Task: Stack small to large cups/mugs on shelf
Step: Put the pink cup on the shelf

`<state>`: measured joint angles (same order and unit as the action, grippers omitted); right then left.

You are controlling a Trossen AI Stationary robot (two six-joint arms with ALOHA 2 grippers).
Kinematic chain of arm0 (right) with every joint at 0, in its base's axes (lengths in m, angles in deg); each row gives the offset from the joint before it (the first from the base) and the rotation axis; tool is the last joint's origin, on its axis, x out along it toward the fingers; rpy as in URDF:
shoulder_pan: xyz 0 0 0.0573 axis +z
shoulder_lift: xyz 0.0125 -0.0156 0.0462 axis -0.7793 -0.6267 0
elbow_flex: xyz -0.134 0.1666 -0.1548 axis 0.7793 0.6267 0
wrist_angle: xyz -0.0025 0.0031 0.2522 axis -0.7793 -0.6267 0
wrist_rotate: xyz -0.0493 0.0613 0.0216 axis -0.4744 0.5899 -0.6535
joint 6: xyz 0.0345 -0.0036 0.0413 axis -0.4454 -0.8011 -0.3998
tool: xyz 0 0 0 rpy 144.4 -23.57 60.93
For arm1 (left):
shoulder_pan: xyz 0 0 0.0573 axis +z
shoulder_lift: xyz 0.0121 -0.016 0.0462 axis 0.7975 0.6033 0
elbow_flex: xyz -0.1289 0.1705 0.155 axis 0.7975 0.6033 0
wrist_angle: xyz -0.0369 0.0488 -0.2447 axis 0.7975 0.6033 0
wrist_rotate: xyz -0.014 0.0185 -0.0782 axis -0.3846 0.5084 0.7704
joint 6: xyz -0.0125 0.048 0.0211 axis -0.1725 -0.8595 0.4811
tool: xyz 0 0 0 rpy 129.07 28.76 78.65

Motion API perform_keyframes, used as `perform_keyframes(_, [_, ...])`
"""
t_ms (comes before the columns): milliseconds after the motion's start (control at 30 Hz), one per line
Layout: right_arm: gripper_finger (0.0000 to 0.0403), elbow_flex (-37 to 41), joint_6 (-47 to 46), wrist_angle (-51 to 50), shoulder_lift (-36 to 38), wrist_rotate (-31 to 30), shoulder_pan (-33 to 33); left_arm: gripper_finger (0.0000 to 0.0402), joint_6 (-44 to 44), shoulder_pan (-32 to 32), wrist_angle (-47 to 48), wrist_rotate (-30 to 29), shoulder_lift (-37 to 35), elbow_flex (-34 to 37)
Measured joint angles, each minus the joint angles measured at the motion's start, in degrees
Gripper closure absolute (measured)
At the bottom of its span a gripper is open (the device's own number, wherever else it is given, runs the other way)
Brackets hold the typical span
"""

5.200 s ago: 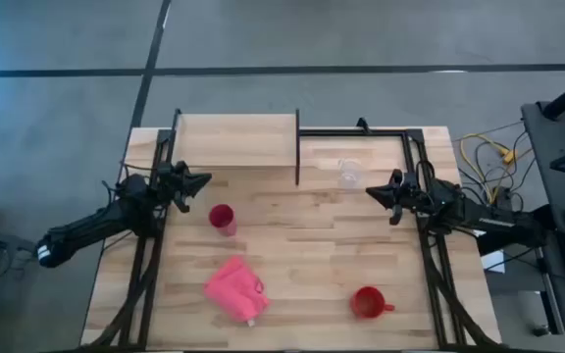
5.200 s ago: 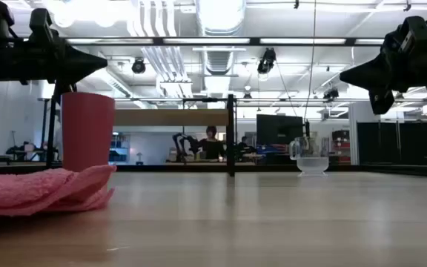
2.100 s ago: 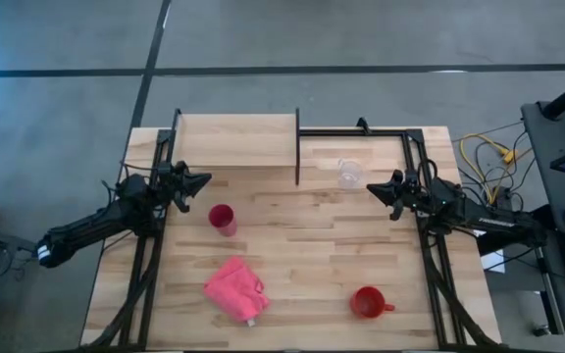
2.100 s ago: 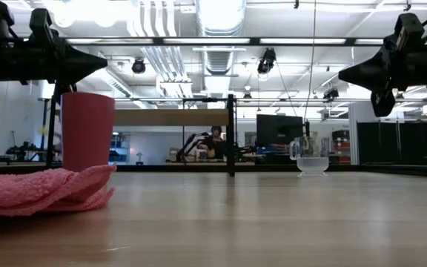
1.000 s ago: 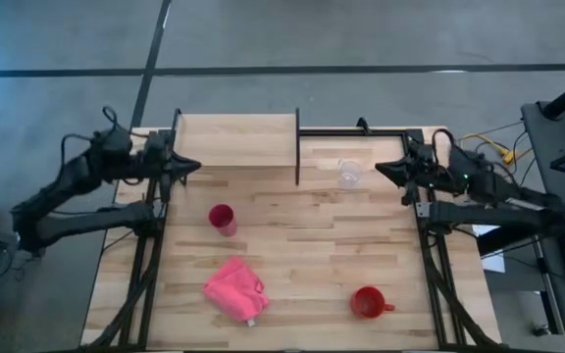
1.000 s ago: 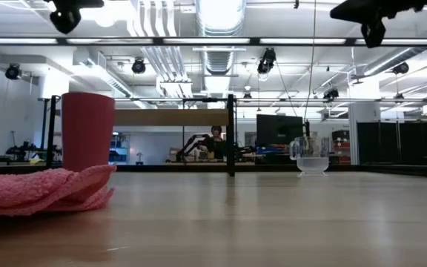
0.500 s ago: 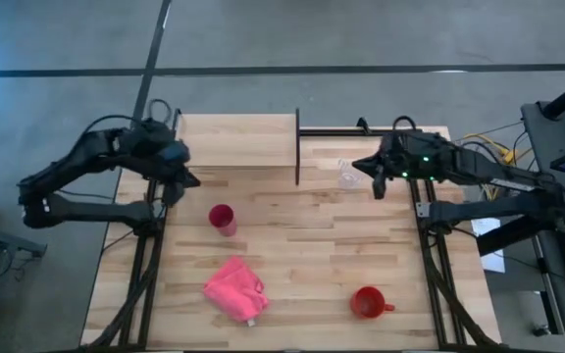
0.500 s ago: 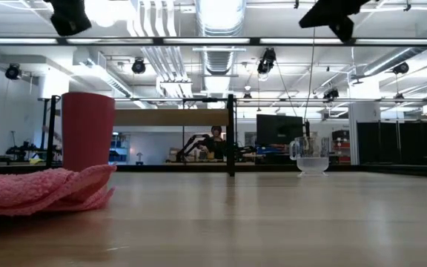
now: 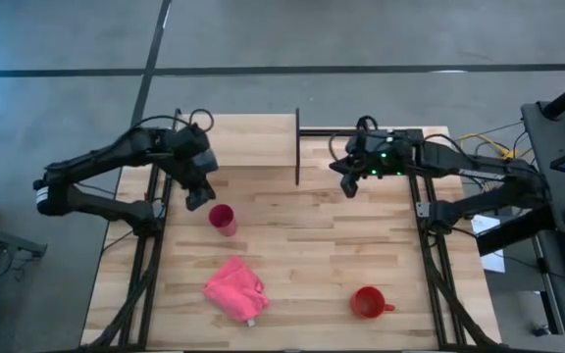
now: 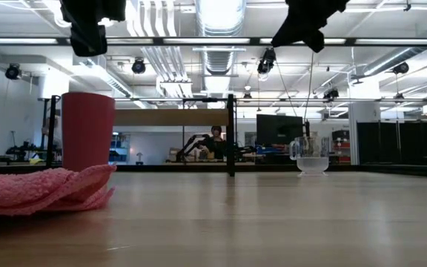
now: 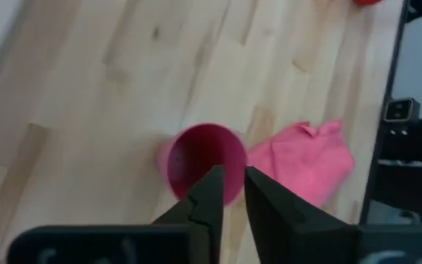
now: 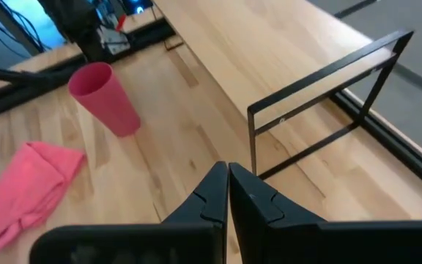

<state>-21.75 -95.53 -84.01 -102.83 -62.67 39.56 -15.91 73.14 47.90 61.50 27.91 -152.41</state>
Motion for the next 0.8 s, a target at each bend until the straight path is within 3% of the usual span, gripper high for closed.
perform_keyframes(167, [0.0394, -2.2, -0.4, -3.7, -3.5, 0.0, 0.0, 0.0330, 0.5, -2.9, 0.0, 4.7, 2.8, 0.0])
perform_keyframes(467, [0.0394, -3.4, -0.7, -4.2, -7.8, 0.0, 0.0, 0.0329, -0.7, -6.5, -0.2, 4.6, 8.3, -0.1])
perform_keyframes(800, [0.0394, -3.4, -1.1, -5.9, -3.7, 0.6, 1.3, 0.0329, -0.8, -6.5, -7.5, 4.6, 9.1, -0.2])
